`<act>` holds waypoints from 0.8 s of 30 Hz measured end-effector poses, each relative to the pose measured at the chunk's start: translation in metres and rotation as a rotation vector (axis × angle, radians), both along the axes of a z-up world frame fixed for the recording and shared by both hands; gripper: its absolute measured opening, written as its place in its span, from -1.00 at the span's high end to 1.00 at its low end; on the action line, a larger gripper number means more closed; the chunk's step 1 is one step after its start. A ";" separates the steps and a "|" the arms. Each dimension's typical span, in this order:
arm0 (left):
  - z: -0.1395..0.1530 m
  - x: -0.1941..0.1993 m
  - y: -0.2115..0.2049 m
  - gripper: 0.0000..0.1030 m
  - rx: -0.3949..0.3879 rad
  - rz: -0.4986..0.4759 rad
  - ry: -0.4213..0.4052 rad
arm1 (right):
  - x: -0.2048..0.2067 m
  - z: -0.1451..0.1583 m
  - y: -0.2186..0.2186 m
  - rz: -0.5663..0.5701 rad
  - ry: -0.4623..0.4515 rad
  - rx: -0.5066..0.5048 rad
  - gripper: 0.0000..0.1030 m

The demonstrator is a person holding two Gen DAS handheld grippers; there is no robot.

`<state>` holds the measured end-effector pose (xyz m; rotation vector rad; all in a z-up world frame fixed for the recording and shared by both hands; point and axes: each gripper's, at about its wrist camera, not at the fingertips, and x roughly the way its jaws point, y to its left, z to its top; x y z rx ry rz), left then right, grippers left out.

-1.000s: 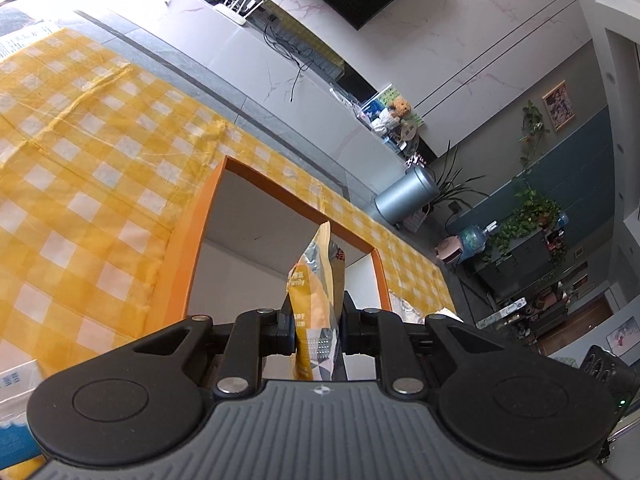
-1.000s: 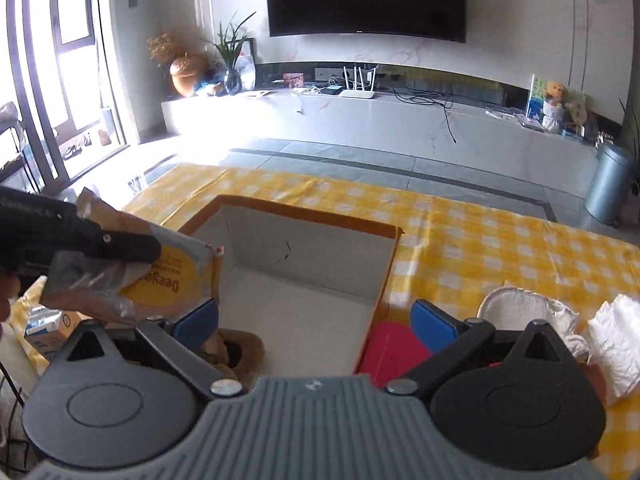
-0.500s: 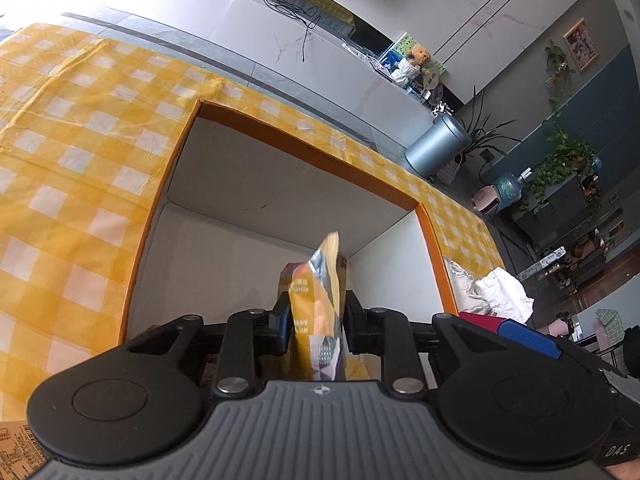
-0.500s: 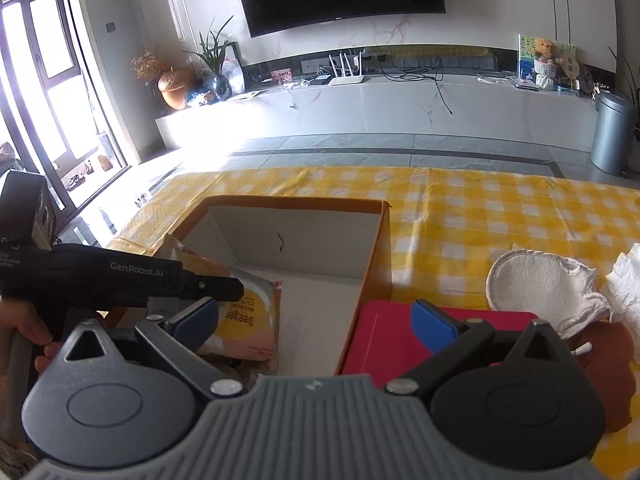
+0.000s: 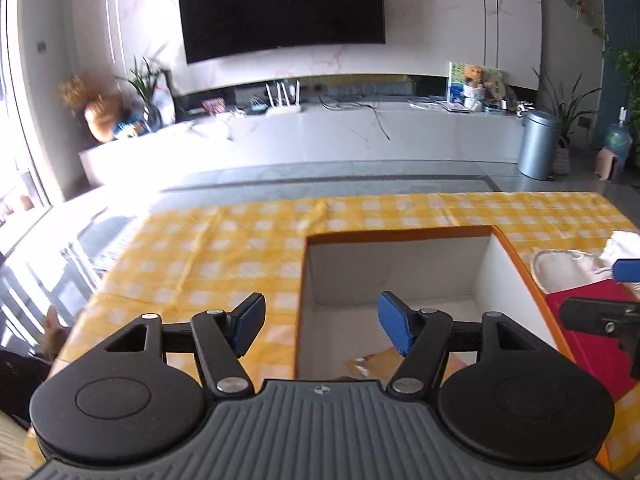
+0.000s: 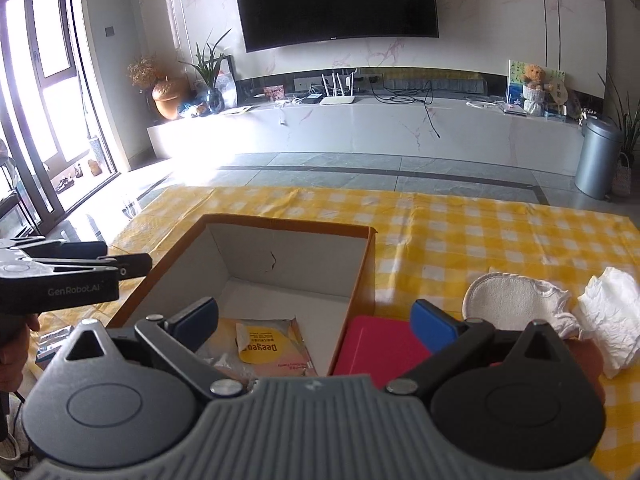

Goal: Organize soft objects
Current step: 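Open the right tool to drop the teddy while the left releases the packet into the box, then reach the right tool to the brown bear-shaped sponge and grasp it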

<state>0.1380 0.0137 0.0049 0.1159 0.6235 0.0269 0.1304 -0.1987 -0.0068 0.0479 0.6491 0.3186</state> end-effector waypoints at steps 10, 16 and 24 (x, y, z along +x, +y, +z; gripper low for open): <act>0.023 -0.022 -0.014 -0.49 -0.090 -0.061 -0.048 | -0.046 0.056 -0.075 -0.219 -0.170 -0.133 -0.95; 0.031 -0.032 -0.023 -0.46 -0.180 -0.135 -0.039 | -0.038 0.051 -0.120 -0.425 -0.131 -0.195 -0.95; 0.035 -0.051 -0.056 -0.46 -0.172 -0.223 -0.041 | -0.017 0.014 -0.152 -0.490 -0.022 -0.249 -0.95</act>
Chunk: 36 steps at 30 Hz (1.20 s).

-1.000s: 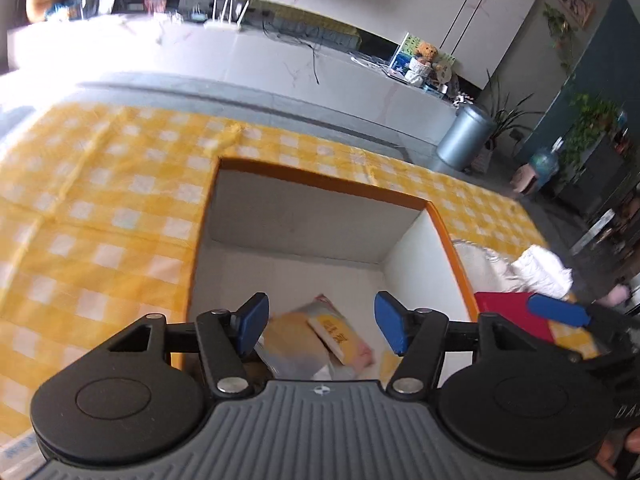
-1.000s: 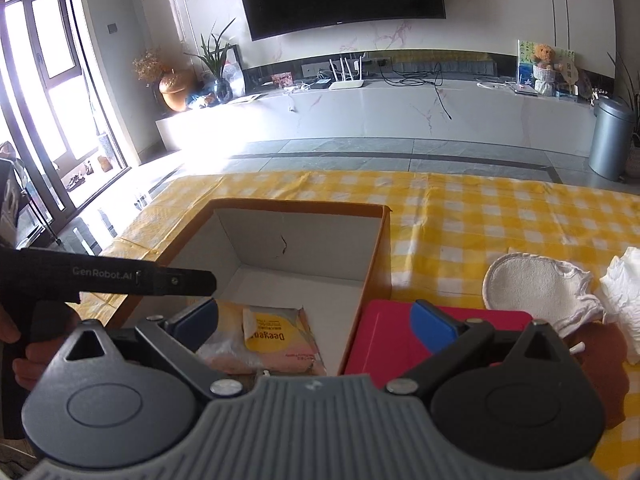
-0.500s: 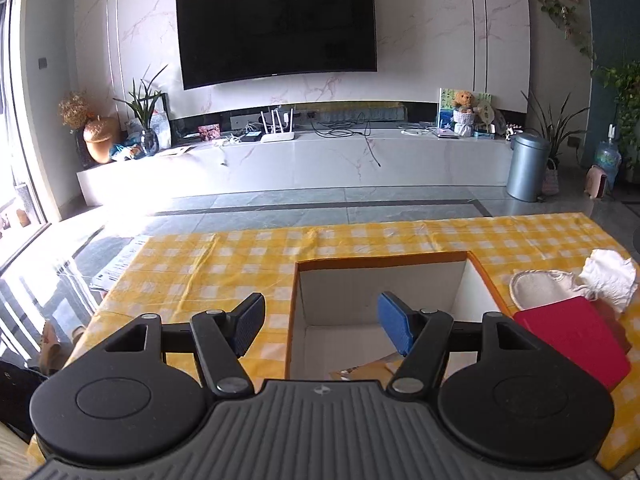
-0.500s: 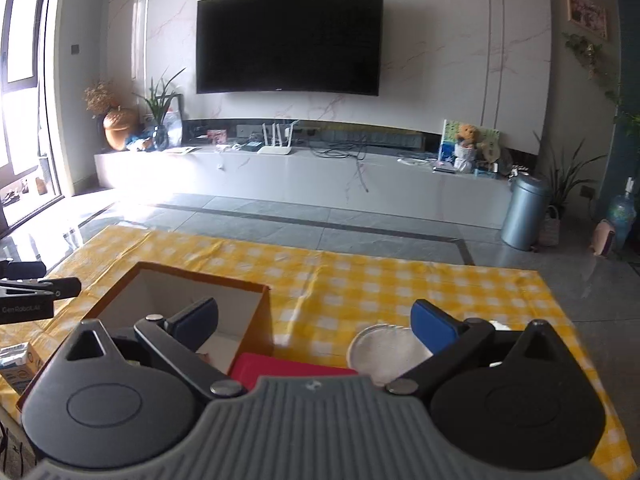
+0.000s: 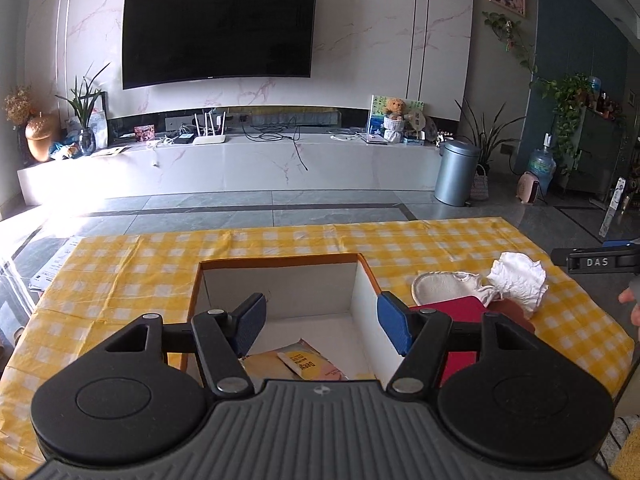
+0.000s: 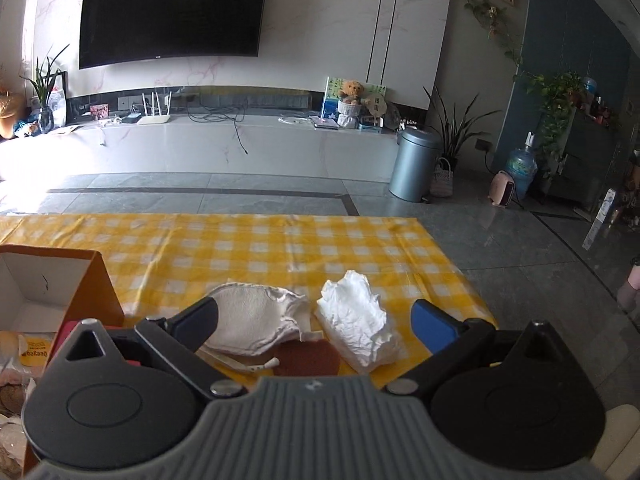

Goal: Organize soft objects
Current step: 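Reach the right tool to the brown bear-shaped sponge and grasp it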

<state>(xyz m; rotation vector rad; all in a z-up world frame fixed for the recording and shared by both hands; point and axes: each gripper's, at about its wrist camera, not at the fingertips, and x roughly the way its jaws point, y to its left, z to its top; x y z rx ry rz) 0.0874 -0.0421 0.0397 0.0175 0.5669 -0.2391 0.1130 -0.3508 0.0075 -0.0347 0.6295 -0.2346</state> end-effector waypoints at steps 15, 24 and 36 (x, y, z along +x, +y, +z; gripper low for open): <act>-0.027 0.024 -0.074 -0.47 0.094 -0.107 0.089 | 0.046 -0.081 -0.058 -0.147 0.200 0.200 -0.95; -0.025 0.028 -0.086 -0.47 0.098 -0.109 0.117 | 0.066 -0.113 -0.058 -0.058 0.306 0.255 -0.95; -0.023 0.014 -0.099 -0.47 0.103 -0.183 0.151 | 0.085 -0.139 -0.043 -0.041 0.419 0.189 -0.95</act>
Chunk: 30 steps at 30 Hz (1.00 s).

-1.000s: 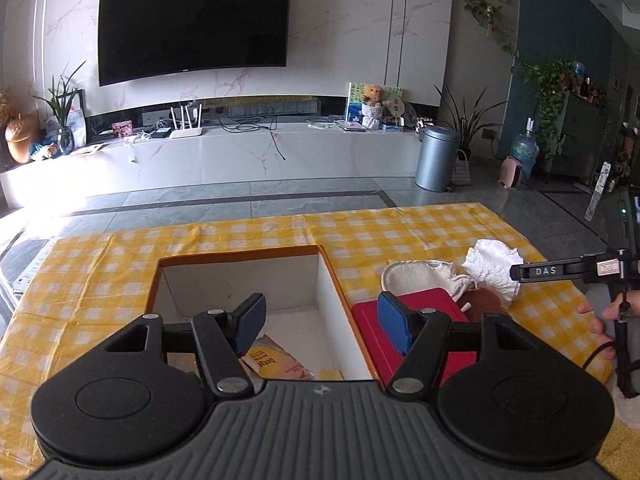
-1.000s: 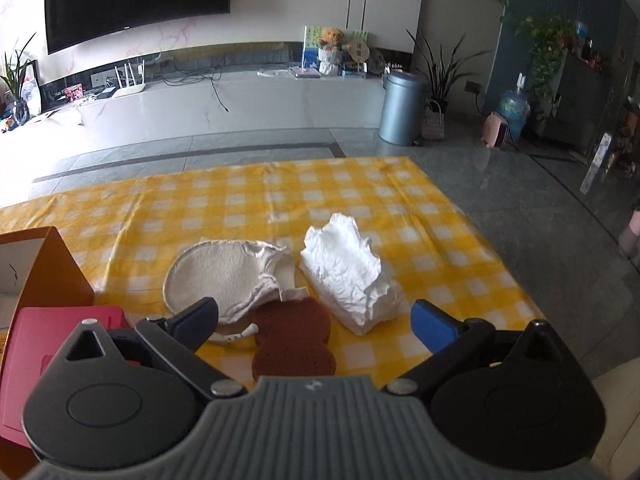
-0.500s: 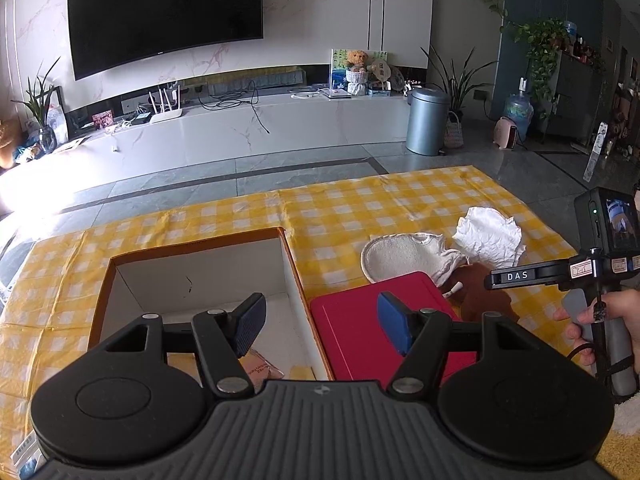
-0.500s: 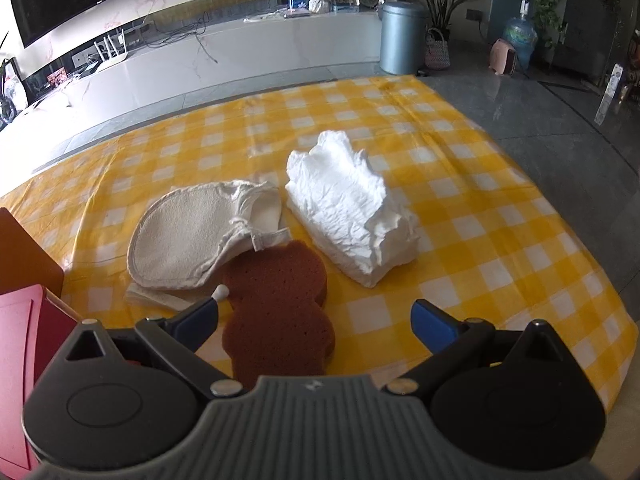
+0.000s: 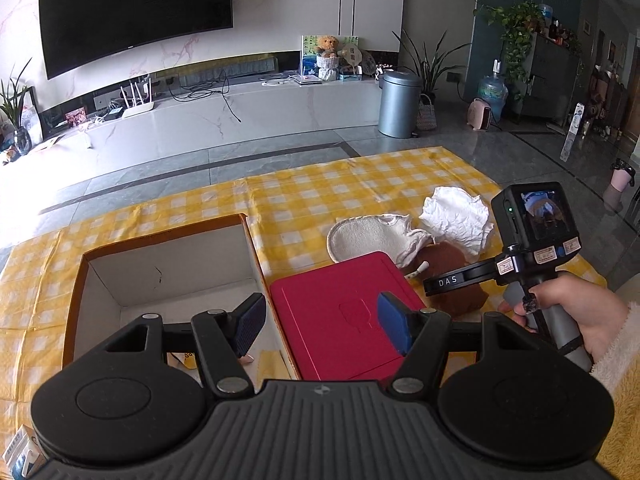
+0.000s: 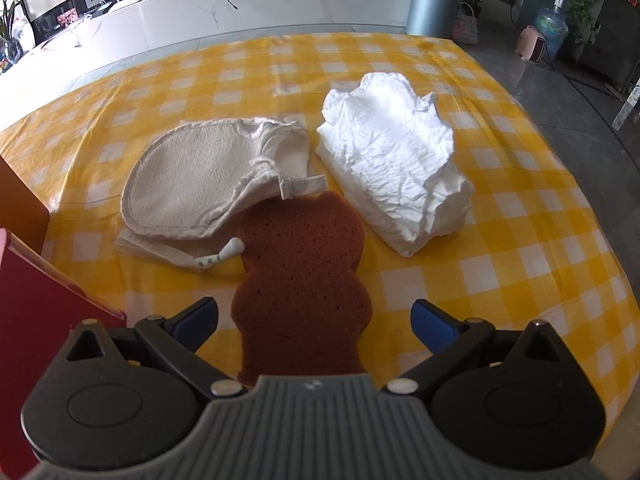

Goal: Organize soft objects
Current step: 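Reach the right tool to the brown bear-shaped sponge and grasp it, then grasp and lift the white terry bib with the left tool while the right holds the sponge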

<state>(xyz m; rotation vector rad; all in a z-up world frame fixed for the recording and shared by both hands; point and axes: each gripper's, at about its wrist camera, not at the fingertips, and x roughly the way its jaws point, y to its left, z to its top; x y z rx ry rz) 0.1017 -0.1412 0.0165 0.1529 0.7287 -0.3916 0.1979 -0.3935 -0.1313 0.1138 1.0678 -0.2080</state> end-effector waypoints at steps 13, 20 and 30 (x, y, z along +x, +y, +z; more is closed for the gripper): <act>0.009 -0.006 -0.015 -0.47 -0.004 -0.018 0.003 | -0.005 -0.008 -0.004 0.016 0.002 0.064 -0.41; 0.011 0.008 -0.033 -0.47 -0.022 -0.022 0.015 | -0.043 0.040 -0.003 0.048 -0.148 0.110 -0.41; -0.008 0.050 -0.088 -0.49 0.034 -0.132 0.071 | -0.064 0.071 -0.029 -0.024 -0.289 0.129 -0.41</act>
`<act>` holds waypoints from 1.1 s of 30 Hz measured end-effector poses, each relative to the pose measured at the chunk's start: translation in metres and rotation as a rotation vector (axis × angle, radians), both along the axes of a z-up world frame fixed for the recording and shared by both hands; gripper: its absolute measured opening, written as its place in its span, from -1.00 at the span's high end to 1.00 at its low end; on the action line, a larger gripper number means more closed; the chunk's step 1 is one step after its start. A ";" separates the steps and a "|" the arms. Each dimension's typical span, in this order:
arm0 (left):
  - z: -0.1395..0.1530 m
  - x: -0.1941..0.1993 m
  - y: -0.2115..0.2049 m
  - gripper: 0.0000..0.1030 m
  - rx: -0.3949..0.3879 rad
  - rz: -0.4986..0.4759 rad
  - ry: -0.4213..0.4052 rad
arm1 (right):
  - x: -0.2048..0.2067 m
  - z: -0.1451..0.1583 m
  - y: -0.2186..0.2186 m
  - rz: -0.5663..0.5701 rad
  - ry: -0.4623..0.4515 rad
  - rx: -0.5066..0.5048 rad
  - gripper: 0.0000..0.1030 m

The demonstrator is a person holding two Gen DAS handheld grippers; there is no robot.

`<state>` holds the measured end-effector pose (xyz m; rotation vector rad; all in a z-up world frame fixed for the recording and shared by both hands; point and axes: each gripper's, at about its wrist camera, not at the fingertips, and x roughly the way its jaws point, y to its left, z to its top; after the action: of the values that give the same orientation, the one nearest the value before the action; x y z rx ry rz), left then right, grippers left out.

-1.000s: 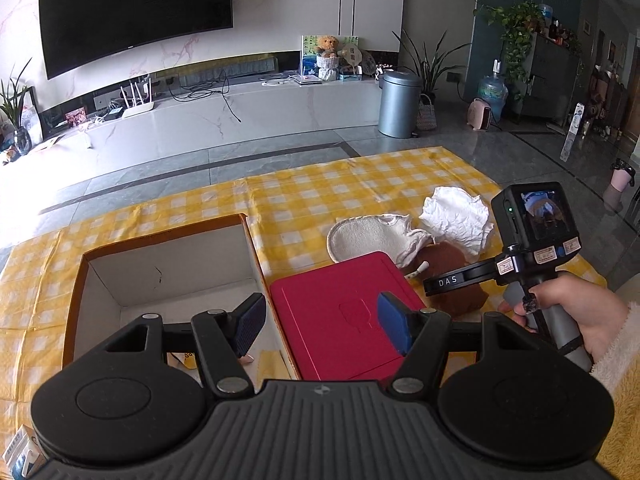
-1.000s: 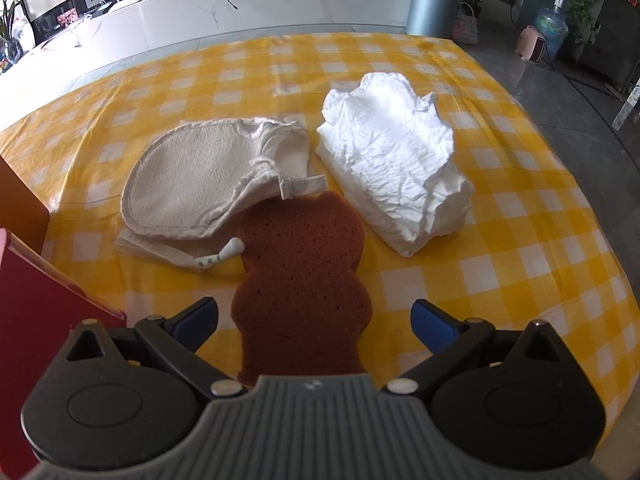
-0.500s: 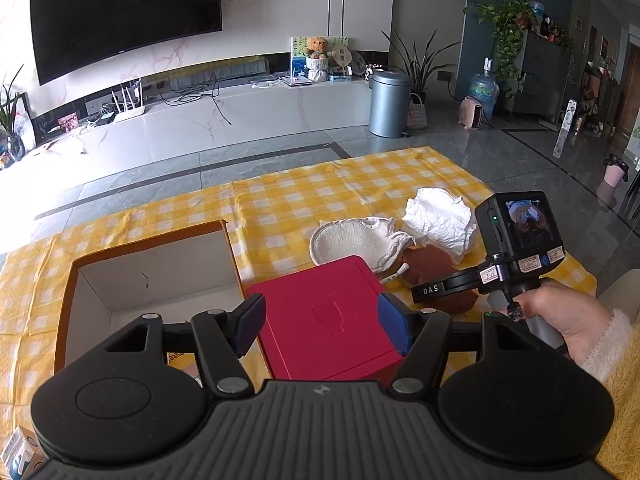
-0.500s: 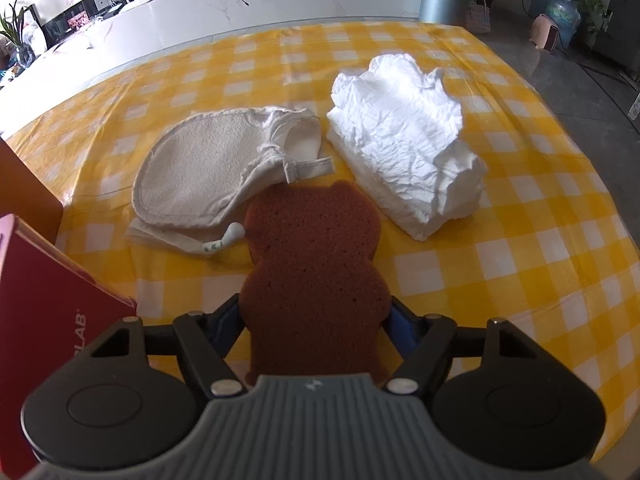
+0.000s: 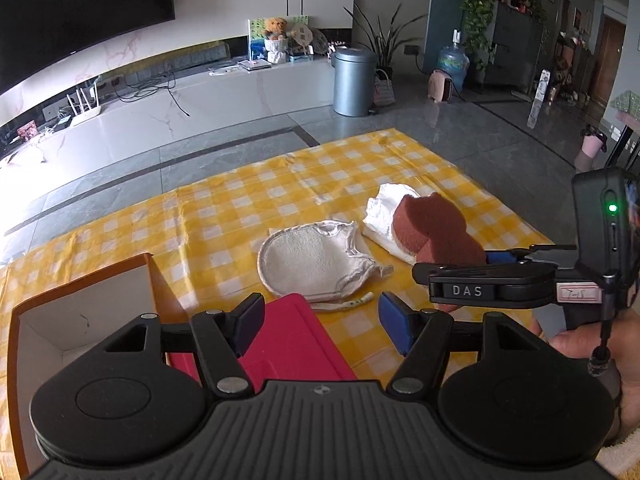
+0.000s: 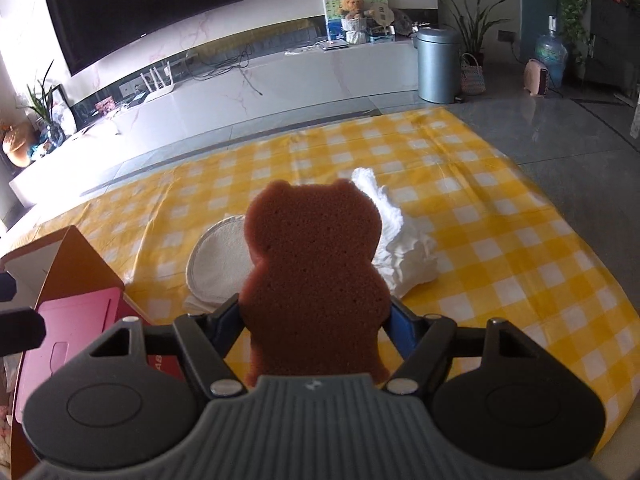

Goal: Organize soft objects
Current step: 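Grasp and lift the white terry bib with the left tool while the right holds the sponge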

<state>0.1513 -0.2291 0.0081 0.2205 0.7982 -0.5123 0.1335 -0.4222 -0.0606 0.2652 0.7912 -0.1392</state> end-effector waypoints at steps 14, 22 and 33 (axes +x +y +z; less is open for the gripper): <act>-0.048 0.082 -0.061 -0.49 0.087 -0.004 0.241 | -0.015 -0.018 -0.048 -0.133 0.002 0.130 -0.41; -0.081 0.136 -0.097 -0.53 0.170 -0.015 0.358 | -0.008 -0.026 -0.047 -0.116 0.023 0.142 -0.41; -0.137 0.178 -0.125 -0.65 0.109 0.086 0.529 | -0.005 -0.036 -0.057 -0.150 0.051 0.138 -0.41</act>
<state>0.3297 -0.3537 -0.1290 0.1500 1.3474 -0.4500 0.1287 -0.4794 -0.0964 0.4538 0.8332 -0.2340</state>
